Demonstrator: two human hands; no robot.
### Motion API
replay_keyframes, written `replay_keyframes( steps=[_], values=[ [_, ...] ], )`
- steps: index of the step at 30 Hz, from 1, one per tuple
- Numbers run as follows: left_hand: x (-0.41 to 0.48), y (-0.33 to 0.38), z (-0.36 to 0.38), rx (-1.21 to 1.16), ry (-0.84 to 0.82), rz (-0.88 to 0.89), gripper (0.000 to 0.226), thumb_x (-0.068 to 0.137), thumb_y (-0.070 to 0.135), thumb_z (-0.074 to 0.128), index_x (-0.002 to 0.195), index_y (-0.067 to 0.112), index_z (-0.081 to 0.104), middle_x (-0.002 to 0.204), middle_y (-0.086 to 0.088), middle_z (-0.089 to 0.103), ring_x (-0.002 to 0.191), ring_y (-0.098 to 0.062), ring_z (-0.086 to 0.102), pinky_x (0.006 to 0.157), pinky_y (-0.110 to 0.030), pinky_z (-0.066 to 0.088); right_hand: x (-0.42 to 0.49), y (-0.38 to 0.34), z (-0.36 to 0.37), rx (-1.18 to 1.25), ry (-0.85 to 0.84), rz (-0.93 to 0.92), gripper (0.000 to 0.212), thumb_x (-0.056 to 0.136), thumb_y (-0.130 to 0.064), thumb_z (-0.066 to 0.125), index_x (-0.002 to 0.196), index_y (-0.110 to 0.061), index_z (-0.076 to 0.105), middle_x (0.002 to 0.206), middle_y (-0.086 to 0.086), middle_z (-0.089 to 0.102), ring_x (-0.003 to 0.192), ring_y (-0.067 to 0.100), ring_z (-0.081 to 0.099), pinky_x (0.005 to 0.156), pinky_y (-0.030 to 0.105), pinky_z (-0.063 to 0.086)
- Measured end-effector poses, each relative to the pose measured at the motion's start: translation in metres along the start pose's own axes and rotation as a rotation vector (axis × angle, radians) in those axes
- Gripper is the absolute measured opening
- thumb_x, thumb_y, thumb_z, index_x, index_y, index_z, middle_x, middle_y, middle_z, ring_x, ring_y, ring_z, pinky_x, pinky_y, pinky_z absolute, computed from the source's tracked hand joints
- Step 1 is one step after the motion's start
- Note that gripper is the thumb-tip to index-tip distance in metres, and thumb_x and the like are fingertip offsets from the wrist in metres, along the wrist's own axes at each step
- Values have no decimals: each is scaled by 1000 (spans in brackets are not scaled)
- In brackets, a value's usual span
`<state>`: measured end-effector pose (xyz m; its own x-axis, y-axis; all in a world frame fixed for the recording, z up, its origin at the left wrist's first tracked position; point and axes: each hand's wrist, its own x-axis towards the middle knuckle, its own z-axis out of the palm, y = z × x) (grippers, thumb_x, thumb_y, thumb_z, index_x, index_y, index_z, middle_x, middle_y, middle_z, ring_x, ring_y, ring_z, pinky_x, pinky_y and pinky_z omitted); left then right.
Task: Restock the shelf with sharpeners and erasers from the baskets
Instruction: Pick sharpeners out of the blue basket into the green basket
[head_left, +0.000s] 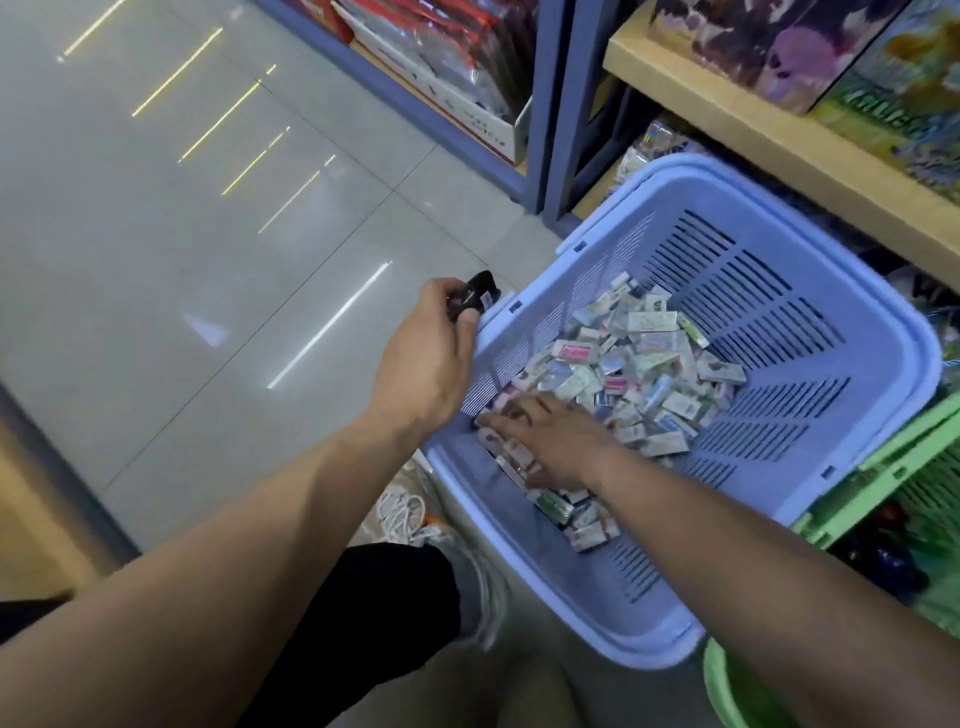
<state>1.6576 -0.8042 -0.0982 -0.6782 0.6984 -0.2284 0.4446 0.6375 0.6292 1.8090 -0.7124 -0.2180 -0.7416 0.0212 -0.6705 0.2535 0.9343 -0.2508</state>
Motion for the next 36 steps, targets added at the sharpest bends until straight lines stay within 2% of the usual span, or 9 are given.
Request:
replay_keyframes(
  steps=[2, 7, 10, 14, 18, 26, 30, 33, 36],
  values=[
    [0, -1, 0, 6, -4, -9, 34, 108, 35, 40, 137, 16, 42, 105, 3, 57, 90, -23, 54, 76, -32, 36, -5, 15, -4, -45, -64, 98, 107, 83, -56, 72, 154, -46, -7, 162, 5, 24, 146, 34, 30, 105, 52, 44],
    [0, 1, 1, 9, -1, -14, 33, 109, 35, 40, 136, 17, 43, 102, 3, 58, 88, -22, 54, 74, -31, 34, -27, 61, -29, -149, -90, 297, 58, 88, -71, 54, 126, -27, 57, 124, 2, 64, 122, 26, 56, 84, 36, 49],
    [-1, 2, -1, 5, -4, -23, 33, 108, 36, 40, 136, 18, 43, 103, 3, 59, 90, -23, 55, 75, -32, 36, -31, 43, -32, -111, 99, 243, 26, 89, -40, 66, 111, -25, 63, 111, 1, 63, 115, 23, 59, 85, 38, 53],
    [0, 2, 0, -6, 6, -21, 31, 108, 35, 41, 135, 19, 44, 104, 3, 58, 88, -23, 53, 74, -32, 35, -10, -6, -27, 81, 92, -115, 84, 82, -32, 75, 153, -35, 30, 159, -2, 31, 144, 23, 32, 116, 47, 37],
    [-1, 2, -1, -8, 7, -2, 32, 108, 36, 40, 135, 19, 43, 104, 5, 57, 88, -22, 52, 75, -33, 35, -1, 1, -5, -216, -66, -119, 118, 82, -24, 76, 157, -40, -14, 168, -4, -13, 154, 28, 2, 120, 55, 24],
    [-2, 2, -3, -19, -2, 3, 32, 108, 36, 40, 136, 20, 43, 103, 4, 57, 87, -22, 51, 75, -31, 33, -25, 39, -24, -449, -116, -69, 72, 97, -48, 54, 158, -31, 21, 168, -11, -8, 151, 29, 20, 99, 49, 48],
    [-1, 4, -4, -24, 5, 10, 32, 108, 35, 40, 136, 19, 44, 104, 5, 57, 87, -21, 50, 74, -31, 32, -34, 33, -41, -265, 32, -44, 53, 91, -39, 62, 142, -27, 51, 153, -1, 43, 132, 26, 45, 99, 44, 49],
    [-1, 5, -4, -25, 15, 16, 32, 108, 33, 41, 135, 17, 45, 104, 3, 57, 89, -22, 50, 76, -32, 34, -35, 29, -28, -68, -78, -202, 84, 81, -59, 70, 152, -34, 35, 156, -1, 39, 140, 26, 37, 114, 45, 36],
    [-1, 5, -4, -37, 20, 18, 32, 108, 33, 41, 136, 17, 45, 109, -2, 62, 90, -24, 52, 76, -32, 34, -33, 21, 1, -254, -298, -344, 114, 72, -77, 65, 160, -35, 5, 169, 2, 7, 153, 29, 13, 123, 53, 14]
  ],
)
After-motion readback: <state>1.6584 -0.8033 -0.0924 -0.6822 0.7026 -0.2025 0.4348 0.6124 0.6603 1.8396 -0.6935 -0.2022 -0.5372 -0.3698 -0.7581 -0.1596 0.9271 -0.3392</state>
